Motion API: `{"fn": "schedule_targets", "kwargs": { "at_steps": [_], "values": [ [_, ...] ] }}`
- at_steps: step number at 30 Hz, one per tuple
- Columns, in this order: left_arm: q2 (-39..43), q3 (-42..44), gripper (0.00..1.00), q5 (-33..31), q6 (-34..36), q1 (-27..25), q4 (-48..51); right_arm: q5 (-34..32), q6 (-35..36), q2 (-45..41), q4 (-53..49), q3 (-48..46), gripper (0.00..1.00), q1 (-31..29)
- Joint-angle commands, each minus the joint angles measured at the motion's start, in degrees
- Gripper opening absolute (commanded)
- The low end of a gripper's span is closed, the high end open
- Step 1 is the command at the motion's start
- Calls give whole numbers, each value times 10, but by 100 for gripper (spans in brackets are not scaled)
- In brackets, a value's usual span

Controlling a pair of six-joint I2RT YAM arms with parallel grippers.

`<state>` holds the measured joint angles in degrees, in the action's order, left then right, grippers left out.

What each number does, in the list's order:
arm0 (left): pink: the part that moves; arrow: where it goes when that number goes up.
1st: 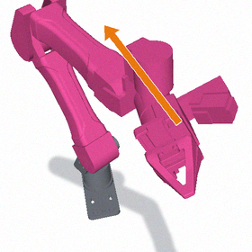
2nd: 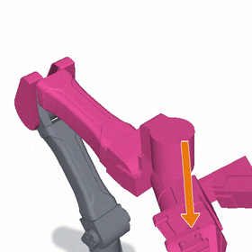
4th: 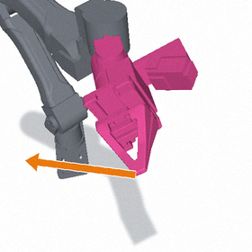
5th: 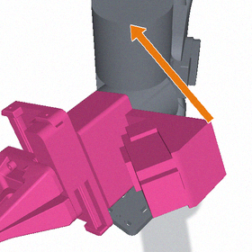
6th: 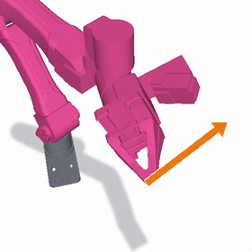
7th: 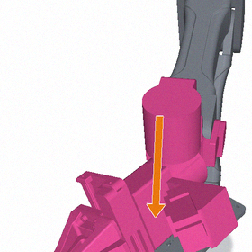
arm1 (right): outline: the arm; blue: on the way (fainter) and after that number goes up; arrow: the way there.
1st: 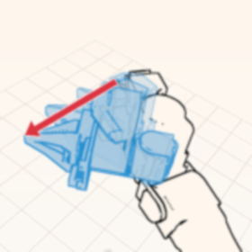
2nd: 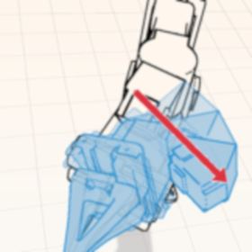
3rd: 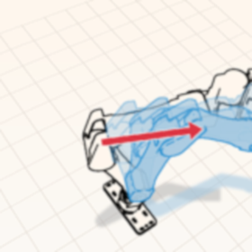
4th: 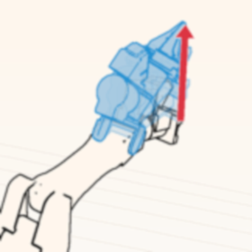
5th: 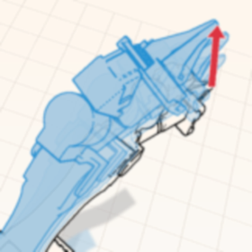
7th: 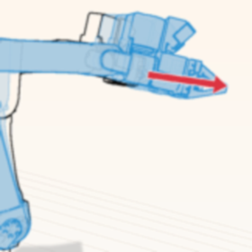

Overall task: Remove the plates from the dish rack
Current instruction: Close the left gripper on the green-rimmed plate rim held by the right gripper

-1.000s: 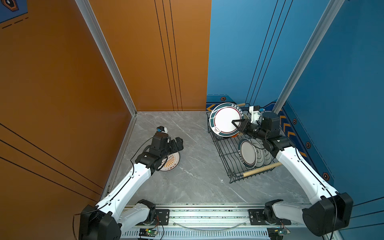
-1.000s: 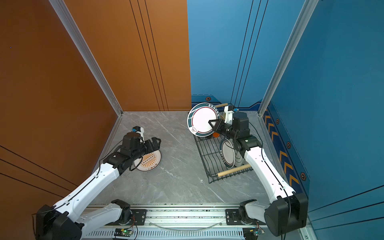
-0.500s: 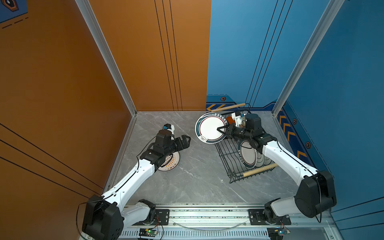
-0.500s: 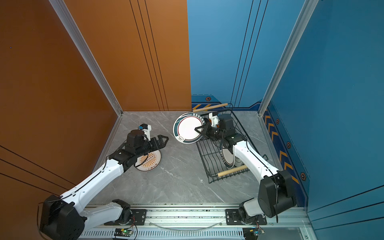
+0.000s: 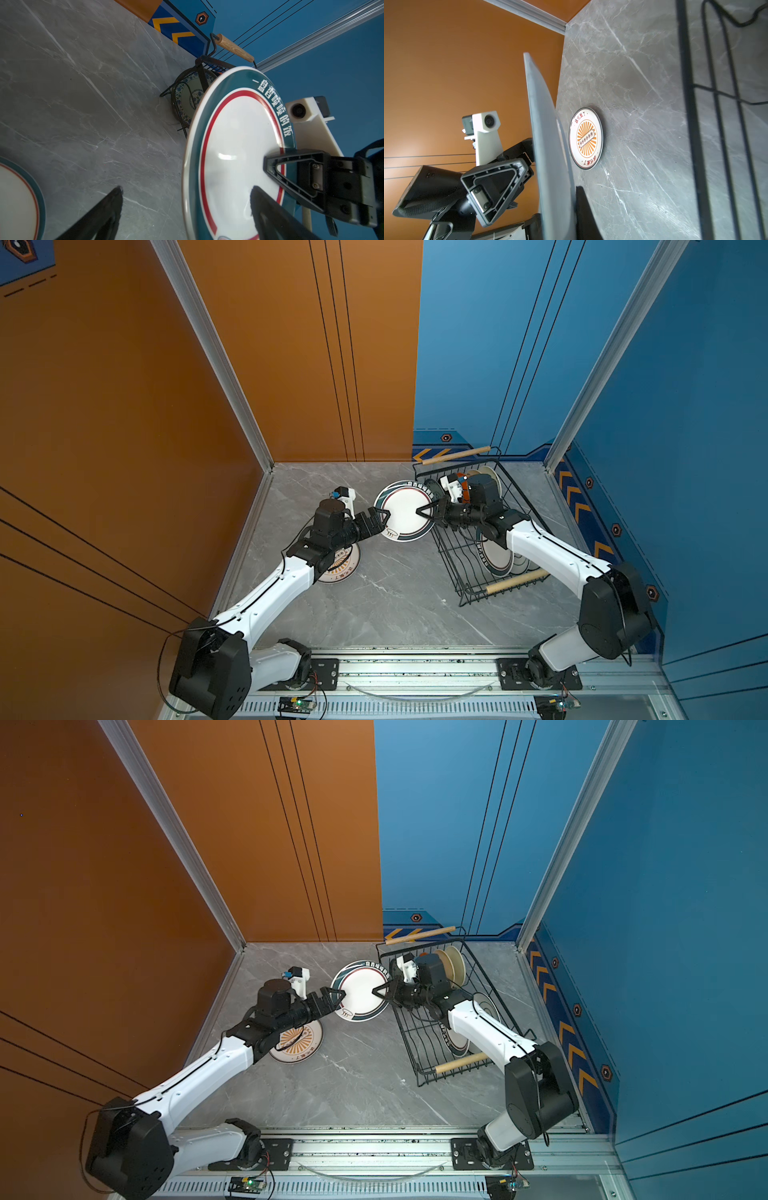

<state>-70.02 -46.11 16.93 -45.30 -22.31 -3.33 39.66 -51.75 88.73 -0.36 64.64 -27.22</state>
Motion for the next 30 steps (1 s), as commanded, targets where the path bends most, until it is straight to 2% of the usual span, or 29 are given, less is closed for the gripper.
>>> {"fn": "schedule_targets", "kwargs": {
  "at_steps": [1,3,4,10,11,17,23,26,30],
  "values": [
    [-5,5,91,32,-14,-4,-29,32,-9,6,49,22,11,-17],
    [-5,8,87,37,-15,-4,-33,33,-9,11,49,24,11,-23],
    [-5,8,82,39,-15,-4,-33,32,-10,13,51,24,11,-24],
    [2,23,64,50,-17,-2,-43,34,-11,24,55,25,12,-33],
    [3,25,63,54,-16,-1,-44,34,-11,25,54,26,12,-34],
    [1,34,39,83,-21,2,-59,38,-3,39,48,39,18,-43],
    [-4,45,20,110,-37,18,-74,32,21,49,20,58,28,-54],
    [-7,49,15,119,-41,27,-72,31,22,52,19,62,33,-54],
    [-3,58,4,129,-44,44,-70,26,26,53,14,65,45,-54]
  ]
}}
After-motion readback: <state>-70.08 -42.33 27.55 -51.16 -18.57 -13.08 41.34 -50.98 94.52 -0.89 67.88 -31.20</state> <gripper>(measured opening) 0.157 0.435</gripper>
